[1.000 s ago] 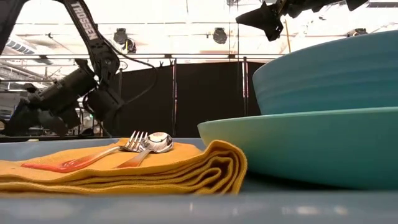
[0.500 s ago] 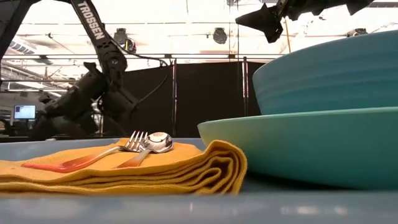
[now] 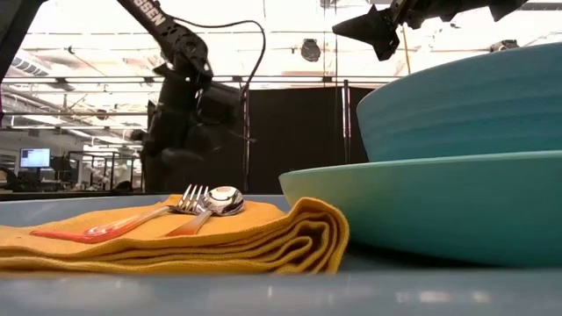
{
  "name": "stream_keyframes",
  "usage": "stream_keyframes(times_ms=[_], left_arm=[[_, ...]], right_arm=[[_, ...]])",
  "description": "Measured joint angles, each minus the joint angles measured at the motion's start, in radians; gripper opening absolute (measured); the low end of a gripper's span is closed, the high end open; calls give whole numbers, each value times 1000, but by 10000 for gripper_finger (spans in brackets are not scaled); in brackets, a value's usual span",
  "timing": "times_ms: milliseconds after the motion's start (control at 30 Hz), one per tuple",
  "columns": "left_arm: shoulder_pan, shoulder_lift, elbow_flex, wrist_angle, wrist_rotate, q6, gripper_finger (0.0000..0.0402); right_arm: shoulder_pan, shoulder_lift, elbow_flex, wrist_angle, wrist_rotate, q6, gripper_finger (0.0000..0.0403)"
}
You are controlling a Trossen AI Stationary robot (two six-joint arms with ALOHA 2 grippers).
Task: Set up tray
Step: Put the yellow table knife on the orange table napkin to the right of the orange spoon
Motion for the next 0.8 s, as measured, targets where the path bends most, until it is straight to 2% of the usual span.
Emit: stream_keyframes(times_ms=[100, 200, 233, 400, 433, 533, 600, 700, 800], left_arm=[[-33, 1, 56, 25, 19, 81, 3], [-53, -14, 90, 77, 128, 124, 2], [-54, -16, 100, 75, 135, 125, 3], [-51, -39, 120, -21, -36, 18, 2], [-47, -42, 122, -32, -32, -5, 2], [-22, -33, 119, -56, 86, -42, 11], [-15, -37, 119, -64, 125, -40, 20], [-33, -41, 119, -48, 109, -26, 27], [-59, -77, 120, -24, 10, -57, 22]], right_arm=[[0, 0, 0, -6, 0, -2, 263], [-3, 0, 0, -11, -1, -2, 263], [-3, 0, 0, -13, 0, -2, 263], [-3, 0, -1, -21, -1, -1, 263], [-3, 0, -1, -23, -1, 0, 263], [-3, 0, -1, -23, -1, 0, 263], [-3, 0, -1, -26, -1, 0, 263], [-3, 0, -1, -30, -1, -1, 263], [-2, 0, -1, -30, -1, -24, 263]])
